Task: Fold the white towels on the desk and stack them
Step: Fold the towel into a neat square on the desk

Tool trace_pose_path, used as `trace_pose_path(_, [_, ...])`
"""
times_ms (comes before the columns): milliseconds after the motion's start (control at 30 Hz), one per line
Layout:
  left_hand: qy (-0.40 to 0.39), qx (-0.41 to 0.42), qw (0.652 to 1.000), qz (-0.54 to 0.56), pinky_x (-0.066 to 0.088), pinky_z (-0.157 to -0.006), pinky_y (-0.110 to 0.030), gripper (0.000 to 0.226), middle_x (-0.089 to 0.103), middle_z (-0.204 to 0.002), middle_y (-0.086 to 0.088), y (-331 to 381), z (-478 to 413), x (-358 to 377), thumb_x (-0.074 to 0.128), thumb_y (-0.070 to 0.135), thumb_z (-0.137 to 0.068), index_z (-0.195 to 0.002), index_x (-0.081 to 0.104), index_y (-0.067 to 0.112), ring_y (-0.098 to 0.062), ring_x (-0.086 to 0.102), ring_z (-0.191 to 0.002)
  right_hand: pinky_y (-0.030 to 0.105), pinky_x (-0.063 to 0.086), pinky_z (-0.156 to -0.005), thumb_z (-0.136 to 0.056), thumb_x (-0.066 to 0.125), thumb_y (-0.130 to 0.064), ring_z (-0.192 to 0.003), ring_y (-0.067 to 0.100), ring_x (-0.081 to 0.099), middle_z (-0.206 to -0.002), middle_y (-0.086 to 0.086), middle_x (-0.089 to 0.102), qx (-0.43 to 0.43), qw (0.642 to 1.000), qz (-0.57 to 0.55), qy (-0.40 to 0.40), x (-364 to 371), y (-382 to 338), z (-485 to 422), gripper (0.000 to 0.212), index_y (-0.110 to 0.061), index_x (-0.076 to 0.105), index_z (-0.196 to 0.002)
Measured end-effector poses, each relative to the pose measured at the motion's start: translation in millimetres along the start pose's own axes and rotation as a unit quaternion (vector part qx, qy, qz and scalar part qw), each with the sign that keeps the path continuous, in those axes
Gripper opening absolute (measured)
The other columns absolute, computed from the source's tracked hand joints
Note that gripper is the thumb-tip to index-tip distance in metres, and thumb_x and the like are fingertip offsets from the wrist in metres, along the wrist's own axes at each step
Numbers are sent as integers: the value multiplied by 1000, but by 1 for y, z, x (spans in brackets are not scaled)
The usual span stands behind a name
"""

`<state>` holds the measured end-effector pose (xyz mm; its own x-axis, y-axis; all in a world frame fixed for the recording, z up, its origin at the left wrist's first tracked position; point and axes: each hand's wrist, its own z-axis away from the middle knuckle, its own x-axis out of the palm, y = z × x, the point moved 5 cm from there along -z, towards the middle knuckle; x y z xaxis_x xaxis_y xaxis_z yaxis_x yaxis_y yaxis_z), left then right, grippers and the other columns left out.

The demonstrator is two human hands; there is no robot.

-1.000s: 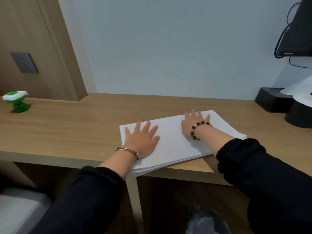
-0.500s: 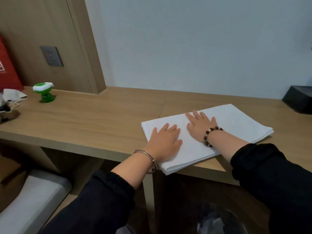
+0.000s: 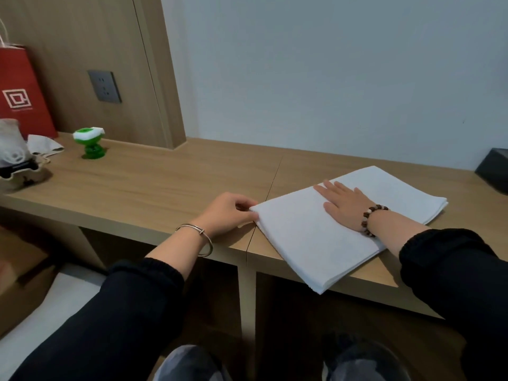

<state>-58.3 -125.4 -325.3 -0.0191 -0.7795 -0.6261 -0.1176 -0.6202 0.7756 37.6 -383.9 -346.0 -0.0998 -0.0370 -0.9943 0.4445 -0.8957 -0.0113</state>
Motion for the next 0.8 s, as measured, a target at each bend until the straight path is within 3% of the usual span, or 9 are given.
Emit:
trace_pose_path(100, [6,5,1000,-11,43,-62,-3,26,70,-85,13,3,-5,5,66,10,-81,-100,73,27,9,58,-69,46,1,-116,-101,17,-37,-147,16,-4,-160,-5,-6,0,1000,-5,0,1,1,0,52,-35,0,-151])
trace_pose_path(233, [-27,27,998,-59,44,-69,-6,35,70,-96,8,5,-9,5,63,6,-81,-107,70,27,-5,61,-85,46,1,-116,-101,17,-38,-146,15,-4,-160,-6,-6,0,1000,-11,2,3,3,-2,52,-36,1,-151])
trace_pose_path(367, [-27,53,990,-127,45,-68,-12,33,68,-92,7,10,-11,3,59,9,-82,-107,69,27,-3,57,-78,45,2,-116,-101,17,-39,-146,14,-3,-160,-6,-6,3,1000,-9,4,4,4,-4,53,-35,1,-151])
trace_pose_path(467, [1,123,948,-293,43,-67,-33,12,60,-84,0,15,-9,6,54,17,-85,-90,65,17,-19,52,-78,45,2,-116,-101,17,-39,-147,15,-3,-160,-6,-6,3,1000,-10,7,4,5,-5,53,-34,1,-151])
trace_pose_path(533, [31,132,924,-357,38,-59,-32,15,52,-78,0,13,-8,5,52,25,-88,-79,56,14,-22,50,-74,45,1,-116,-101,17,-39,-147,15,-4,-160,-6,-6,4,1000,-13,8,4,6,-5,53,-33,0,-151])
trace_pose_path(667, [70,116,915,-381,35,-58,-31,19,53,-82,-1,8,-12,4,47,25,-92,-79,57,14,-22,51,-76,45,1,-116,-101,16,-39,-147,15,-3,-160,-5,-6,5,1000,-12,10,5,7,-5,53,-32,1,-151])
trace_pose_path(800, [56,131,916,-375,37,-64,-34,19,57,-86,-7,5,-15,0,45,16,-93,-82,59,8,-26,52,-81,44,1,-116,-101,16,-40,-146,14,-4,-160,-6,-7,11,1000,-15,12,6,10,-7,54,-32,0,-152])
